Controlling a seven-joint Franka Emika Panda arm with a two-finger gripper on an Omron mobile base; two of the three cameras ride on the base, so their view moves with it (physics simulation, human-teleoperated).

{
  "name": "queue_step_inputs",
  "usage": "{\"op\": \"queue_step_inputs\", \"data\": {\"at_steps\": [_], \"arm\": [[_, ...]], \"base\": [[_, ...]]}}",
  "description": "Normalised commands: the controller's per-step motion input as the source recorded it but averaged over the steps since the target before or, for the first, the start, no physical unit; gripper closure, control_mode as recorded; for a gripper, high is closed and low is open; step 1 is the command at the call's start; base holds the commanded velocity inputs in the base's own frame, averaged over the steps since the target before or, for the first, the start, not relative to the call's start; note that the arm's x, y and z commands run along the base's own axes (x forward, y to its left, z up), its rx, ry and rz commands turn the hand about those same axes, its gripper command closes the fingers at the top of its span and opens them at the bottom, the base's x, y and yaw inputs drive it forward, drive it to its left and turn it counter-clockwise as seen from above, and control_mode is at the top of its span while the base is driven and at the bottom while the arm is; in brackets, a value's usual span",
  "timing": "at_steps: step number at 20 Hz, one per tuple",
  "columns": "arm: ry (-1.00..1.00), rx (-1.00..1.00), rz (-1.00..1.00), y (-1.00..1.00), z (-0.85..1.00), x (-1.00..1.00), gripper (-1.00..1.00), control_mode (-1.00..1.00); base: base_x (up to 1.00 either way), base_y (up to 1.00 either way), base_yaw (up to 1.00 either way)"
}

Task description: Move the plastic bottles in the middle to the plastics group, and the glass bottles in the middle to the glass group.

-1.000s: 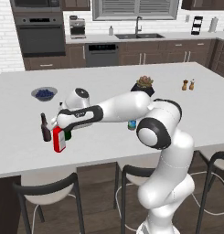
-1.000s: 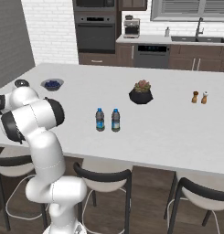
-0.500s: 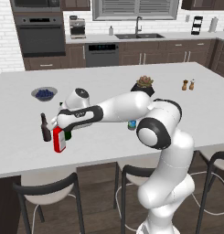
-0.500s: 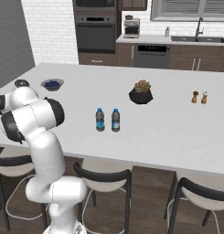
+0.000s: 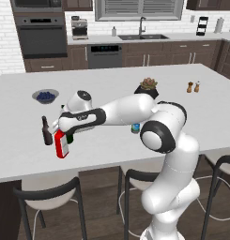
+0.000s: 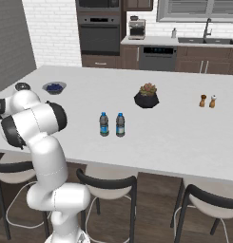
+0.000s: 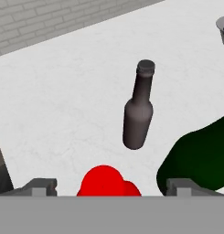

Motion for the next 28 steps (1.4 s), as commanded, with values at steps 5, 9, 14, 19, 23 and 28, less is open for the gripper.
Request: {"op": "queue_step_inputs", "data": {"at_steps": [5,9,14,19,23,28], "arm": [[0.00,0.00,0.00,-0.14,0.02,-0.26,-1.00,-1.00],[0.00,0.03,-0.10,-0.78,0.24,-0.70,-1.00,-1.00],[0.00,0.03,-0.20,-0.95,0.26,-0.31,-1.00,-1.00],[0.01,0.05,-0.23,-1.00,0.28,-0.16,-1.00,-1.00],[0.04,0.08,-0.11,-1.00,0.27,0.00,-1.00,-1.00],[0.01,0.08,-0.01,-0.94,0.18,0.01,-1.00,-1.00]], "base": [[0.00,0.00,0.00],[0.00,0.00,0.00],[0.00,0.00,0.00],[0.00,0.00,0.00],[0.00,0.00,0.00],[0.00,0.00,0.00]]}}
